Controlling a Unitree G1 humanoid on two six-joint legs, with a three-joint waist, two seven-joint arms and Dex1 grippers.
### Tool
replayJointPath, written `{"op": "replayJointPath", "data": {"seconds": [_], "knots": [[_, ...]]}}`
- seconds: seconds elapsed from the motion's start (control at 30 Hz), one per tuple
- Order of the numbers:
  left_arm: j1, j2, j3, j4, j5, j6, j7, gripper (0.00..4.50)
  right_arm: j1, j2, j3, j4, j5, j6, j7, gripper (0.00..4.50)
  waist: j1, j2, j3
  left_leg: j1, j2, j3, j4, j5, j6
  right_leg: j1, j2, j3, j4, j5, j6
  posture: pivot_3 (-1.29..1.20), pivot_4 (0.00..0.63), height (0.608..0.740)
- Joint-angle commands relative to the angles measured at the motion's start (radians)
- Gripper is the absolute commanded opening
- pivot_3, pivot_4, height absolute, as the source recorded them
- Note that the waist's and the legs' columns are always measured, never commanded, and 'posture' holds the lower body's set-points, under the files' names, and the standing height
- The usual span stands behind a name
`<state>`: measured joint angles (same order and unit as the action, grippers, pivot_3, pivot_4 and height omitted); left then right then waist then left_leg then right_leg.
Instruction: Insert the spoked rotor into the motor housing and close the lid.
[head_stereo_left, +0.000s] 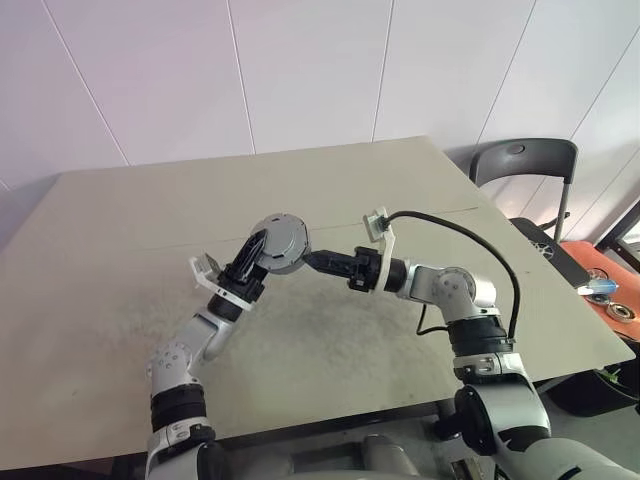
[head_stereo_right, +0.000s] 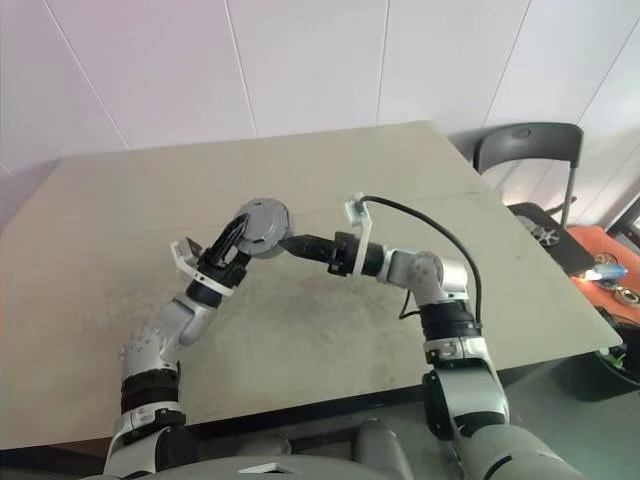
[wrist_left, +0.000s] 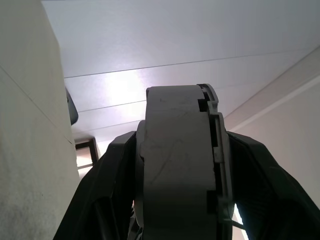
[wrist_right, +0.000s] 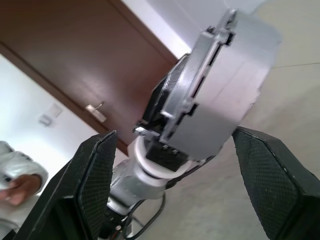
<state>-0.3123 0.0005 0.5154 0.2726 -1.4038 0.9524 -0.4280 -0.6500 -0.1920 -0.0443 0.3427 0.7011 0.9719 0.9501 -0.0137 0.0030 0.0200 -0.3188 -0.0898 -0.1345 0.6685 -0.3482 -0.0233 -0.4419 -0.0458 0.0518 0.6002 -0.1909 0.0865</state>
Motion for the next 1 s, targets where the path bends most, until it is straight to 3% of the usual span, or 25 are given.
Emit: {"op": "replayJointPath", "data": {"seconds": [0.03, 0.33, 0.5, 1.0], "knots": [[-0.005, 0.003, -0.027, -0.033, -0.003, 0.008, -0.033, 2.61, -0.039, 0.016, -0.017, 0.026, -0.02, -0.04, -0.039, 3.82, 0.0, 0.0, 0.0, 0.0, 0.0, 0.0, 0.0, 0.0, 0.0, 0.0, 0.0, 0.0, 0.0, 0.0, 0.0, 0.0, 0.0, 0.74], [0.019, 0.021, -0.09, -0.045, 0.041, 0.026, -0.048, 2.61, -0.048, 0.025, -0.038, 0.046, -0.013, -0.044, -0.056, 3.82, -0.001, 0.0, 0.0, 0.0, 0.0, 0.0, 0.0, 0.0, 0.0, 0.0, 0.0, 0.0, 0.0, 0.0, 0.0, 0.0, 0.0, 0.74], [0.02, 0.027, -0.092, -0.046, 0.045, 0.02, -0.055, 2.61, -0.047, 0.025, -0.051, 0.036, 0.003, -0.035, -0.049, 2.74, -0.001, 0.0, 0.0, 0.0, 0.0, 0.0, 0.0, 0.0, 0.0, 0.0, 0.0, 0.0, 0.0, 0.0, 0.0, 0.0, 0.0, 0.74], [0.02, 0.025, -0.092, -0.052, 0.079, -0.018, -0.062, 2.61, -0.045, 0.021, -0.04, 0.018, 0.018, -0.025, -0.025, 2.63, 0.0, 0.0, 0.0, 0.0, 0.0, 0.0, 0.0, 0.0, 0.0, 0.0, 0.0, 0.0, 0.0, 0.0, 0.0, 0.0, 0.0, 0.74]]}}
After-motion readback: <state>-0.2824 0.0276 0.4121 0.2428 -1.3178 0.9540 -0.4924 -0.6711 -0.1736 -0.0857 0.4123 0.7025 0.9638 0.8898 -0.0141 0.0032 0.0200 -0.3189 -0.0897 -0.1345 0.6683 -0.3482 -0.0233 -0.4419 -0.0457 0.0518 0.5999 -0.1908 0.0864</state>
